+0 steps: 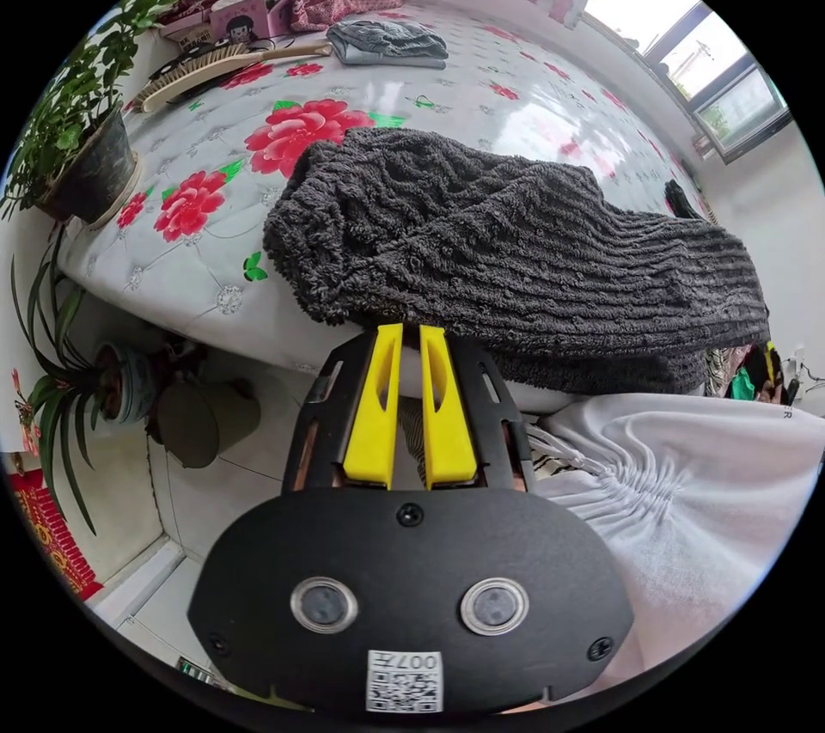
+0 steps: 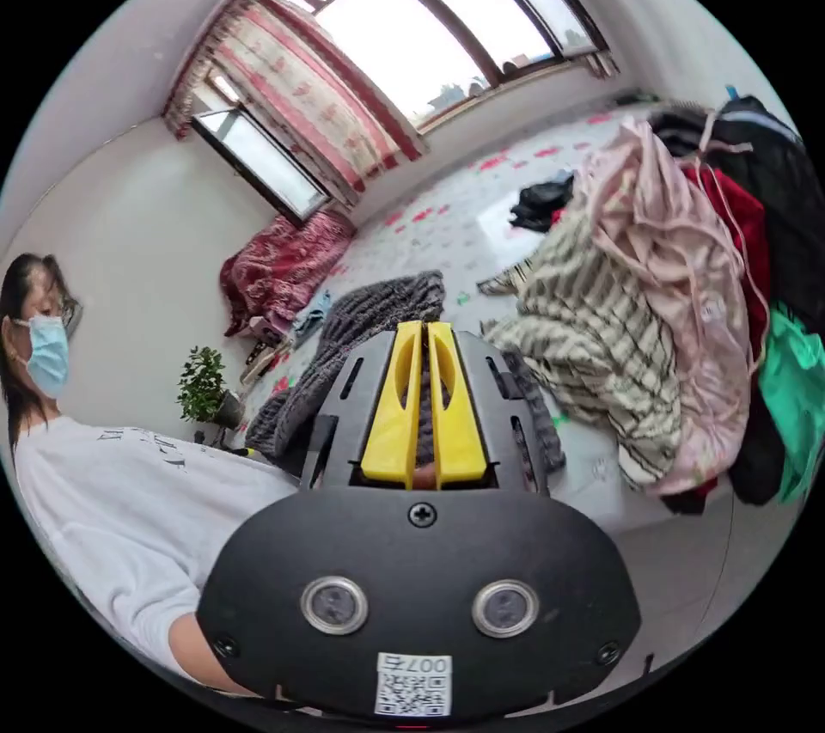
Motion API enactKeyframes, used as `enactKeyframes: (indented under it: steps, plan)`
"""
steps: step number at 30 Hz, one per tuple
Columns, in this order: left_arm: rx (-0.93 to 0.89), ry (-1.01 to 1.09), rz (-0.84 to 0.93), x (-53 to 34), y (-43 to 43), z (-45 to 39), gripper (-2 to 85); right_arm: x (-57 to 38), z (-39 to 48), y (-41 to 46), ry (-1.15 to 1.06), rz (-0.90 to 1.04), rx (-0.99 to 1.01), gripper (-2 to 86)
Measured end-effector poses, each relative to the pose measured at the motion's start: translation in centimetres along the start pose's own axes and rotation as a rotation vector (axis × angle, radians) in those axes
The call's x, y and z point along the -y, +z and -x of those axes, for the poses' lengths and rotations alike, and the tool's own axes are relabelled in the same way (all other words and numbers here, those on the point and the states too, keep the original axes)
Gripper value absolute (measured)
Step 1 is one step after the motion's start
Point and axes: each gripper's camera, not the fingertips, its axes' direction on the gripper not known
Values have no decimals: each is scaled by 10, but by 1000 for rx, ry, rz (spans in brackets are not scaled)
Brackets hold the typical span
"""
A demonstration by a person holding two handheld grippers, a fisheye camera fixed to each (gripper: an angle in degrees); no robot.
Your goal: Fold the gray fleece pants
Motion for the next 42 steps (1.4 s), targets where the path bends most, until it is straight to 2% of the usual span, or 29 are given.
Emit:
enactKeyframes:
  steps: [2, 4, 7, 11, 16, 18, 21, 24, 26, 29, 31, 34, 37, 39, 42]
  plan:
    - [8, 0, 17, 0, 1, 0, 43, -28, -51, 41, 229, 189, -122, 4]
    - [16, 4, 24, 1, 0, 0, 44, -48, -72, 59, 341, 256, -182, 11]
    - [24, 6, 28, 5, -2, -2, 44, -69, -86, 61, 431, 179, -167, 39]
    - [31, 13, 32, 10, -1, -5, 44, -86, -107, 56, 570, 68, 11, 78]
    - [15, 0, 41, 12, 4, -7, 44, -78, -109, 60, 620, 23, 106, 48]
    - [17, 3, 46, 14, 5, -9, 44, -59, -98, 55, 583, -16, 144, 28]
    - [20, 17, 43, 16, 5, -13, 44, -9, -52, 43, 391, -48, 249, 10]
    - [22, 26, 38, 19, 3, -17, 44, 38, 25, 13, 32, -104, 415, 3]
    - [26, 34, 27, 19, 0, -21, 44, 51, 76, -20, -291, -146, 568, 1]
    - [27, 38, 19, 15, 0, -23, 43, 46, 82, -35, -431, -80, 582, 0]
    - [31, 37, 21, 11, 1, -23, 43, 39, 48, -22, -288, 21, 459, -1]
    - [36, 29, 32, 5, 4, -22, 43, 8, -41, 20, 132, 205, 176, 0]
    - [47, 18, 44, 0, 3, -20, 43, -33, -90, 42, 362, 254, 1, 0]
    - [50, 9, 42, 0, 1, -19, 43, -46, -100, 47, 427, 223, 11, 0]
    - [50, -6, 31, 1, -5, -17, 43, -42, -89, 37, 394, 122, 85, 0]
